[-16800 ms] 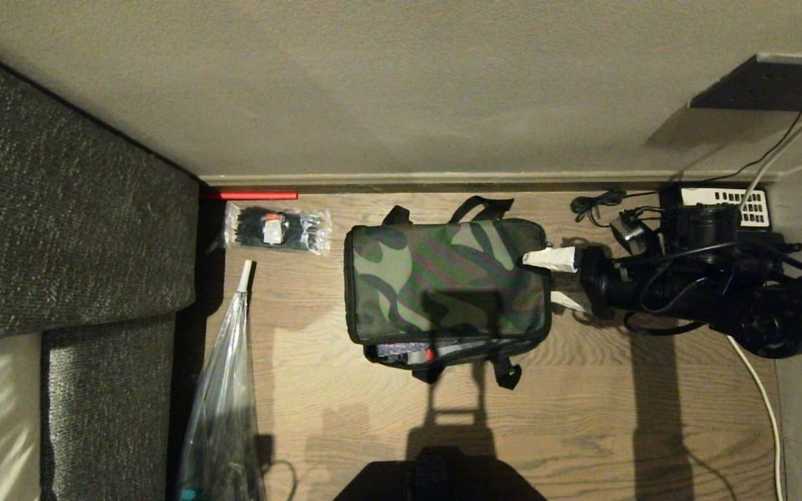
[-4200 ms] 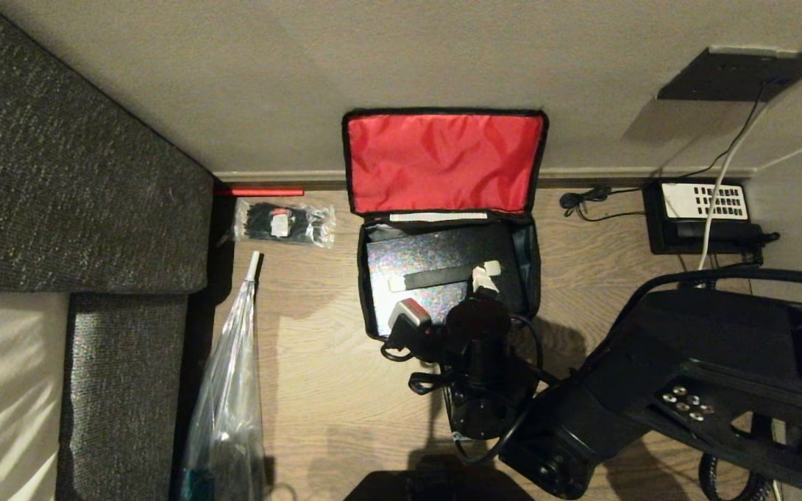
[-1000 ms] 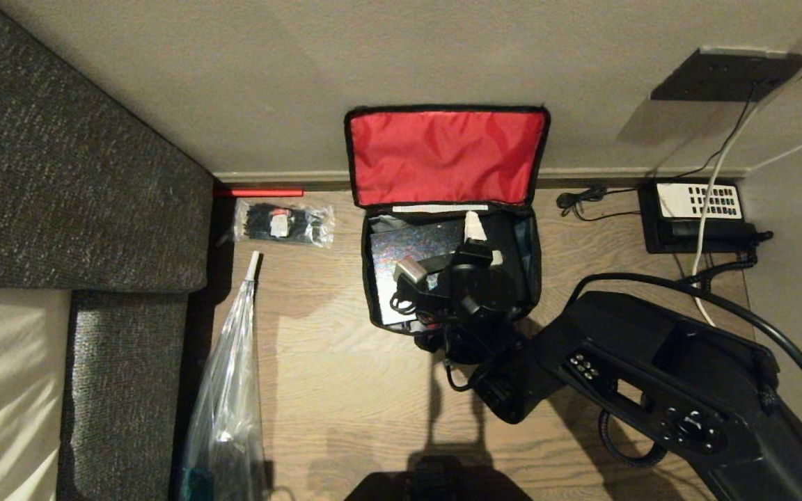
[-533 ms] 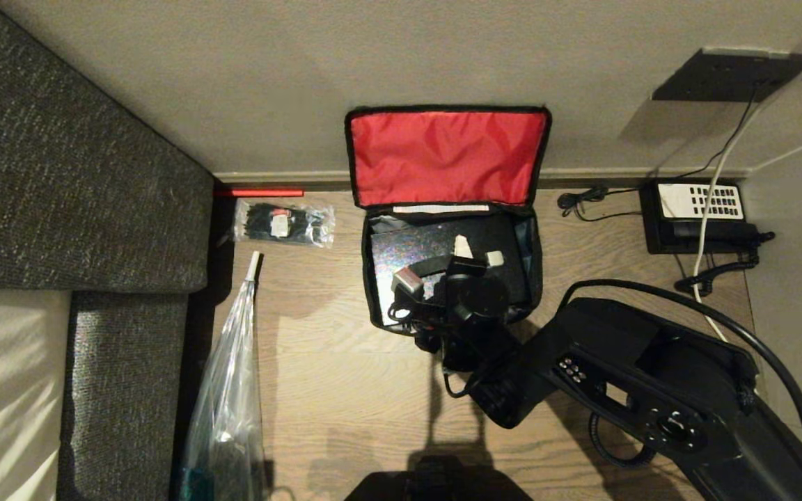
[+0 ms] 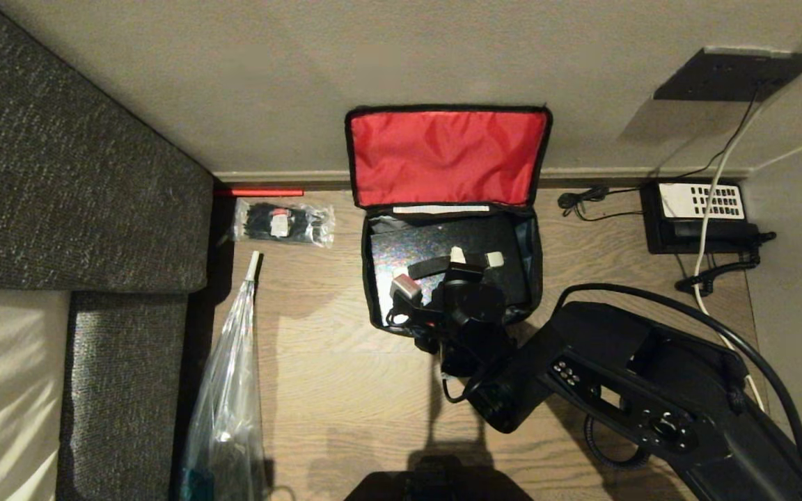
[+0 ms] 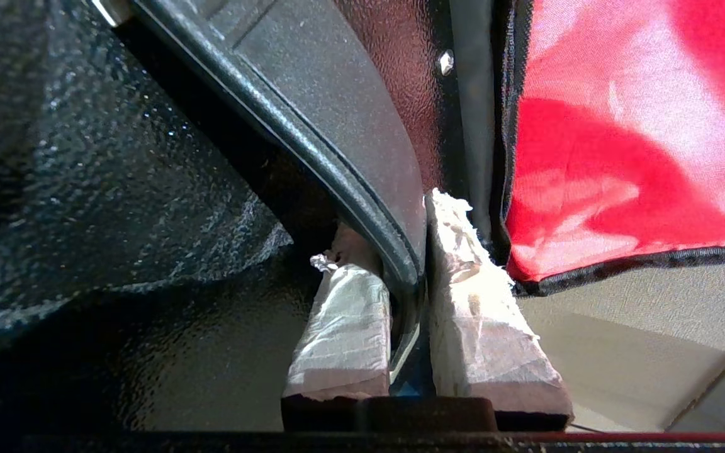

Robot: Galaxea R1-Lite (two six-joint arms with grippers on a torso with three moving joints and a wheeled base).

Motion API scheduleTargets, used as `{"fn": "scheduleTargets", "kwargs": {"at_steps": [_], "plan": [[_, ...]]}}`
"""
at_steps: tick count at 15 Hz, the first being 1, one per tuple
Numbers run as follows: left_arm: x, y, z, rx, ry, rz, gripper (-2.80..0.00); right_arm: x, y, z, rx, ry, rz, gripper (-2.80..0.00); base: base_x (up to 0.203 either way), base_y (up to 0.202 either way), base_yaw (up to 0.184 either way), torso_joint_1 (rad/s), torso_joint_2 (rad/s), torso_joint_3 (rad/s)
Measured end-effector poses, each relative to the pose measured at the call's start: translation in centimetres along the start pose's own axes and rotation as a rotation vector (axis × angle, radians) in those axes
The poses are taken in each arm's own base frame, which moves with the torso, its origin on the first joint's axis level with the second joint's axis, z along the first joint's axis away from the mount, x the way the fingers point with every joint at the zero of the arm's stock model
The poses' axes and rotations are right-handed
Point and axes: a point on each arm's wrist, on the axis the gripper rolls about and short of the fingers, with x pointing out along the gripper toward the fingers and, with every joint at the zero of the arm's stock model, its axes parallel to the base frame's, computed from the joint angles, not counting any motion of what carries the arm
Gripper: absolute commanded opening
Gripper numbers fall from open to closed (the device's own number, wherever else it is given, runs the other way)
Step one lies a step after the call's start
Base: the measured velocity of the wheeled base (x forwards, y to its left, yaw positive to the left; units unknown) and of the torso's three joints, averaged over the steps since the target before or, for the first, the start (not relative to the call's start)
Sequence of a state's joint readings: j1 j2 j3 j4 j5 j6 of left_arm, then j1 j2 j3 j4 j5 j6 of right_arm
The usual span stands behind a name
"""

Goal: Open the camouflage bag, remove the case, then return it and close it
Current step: Grip the handle

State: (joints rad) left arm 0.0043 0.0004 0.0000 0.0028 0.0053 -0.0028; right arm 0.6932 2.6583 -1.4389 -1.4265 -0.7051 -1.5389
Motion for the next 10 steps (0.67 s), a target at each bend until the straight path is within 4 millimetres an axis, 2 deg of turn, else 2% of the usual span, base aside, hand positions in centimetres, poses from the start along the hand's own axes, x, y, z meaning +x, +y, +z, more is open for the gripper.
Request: {"fn": "scheduleTargets", "kwargs": {"at_steps": [4,6,8,10], "plan": [[0.0,0.0,0.0,0.000,0.005,0.000,-2.80,-0.4,0.3,-0.1,0.040,0.005,0.004,-2.80,0.000,0.000,0.000,0.000,0.00,0.000],[0.0,0.0,0.0,0.000,0.006,0.001,-2.80,-0.5,-0.2,0.0,0.066,0.024,-0.001,-2.80,0.000,0.000,0.000,0.000,0.00,0.000],[0.0,0.0,0.0,0.000,0.007,0.000,-2.80,-0.5,-2.0,0.7,0.087,0.029,-0.027,-2.80,0.000,0.000,0.000,0.000,0.00,0.000],[0.0,0.0,0.0,0.000,0.003,0.000,-2.80,-0.7,-5.0,1.9,0.104,0.040,-0.063,-2.80,0.000,0.000,0.000,0.000,0.00,0.000]]}}
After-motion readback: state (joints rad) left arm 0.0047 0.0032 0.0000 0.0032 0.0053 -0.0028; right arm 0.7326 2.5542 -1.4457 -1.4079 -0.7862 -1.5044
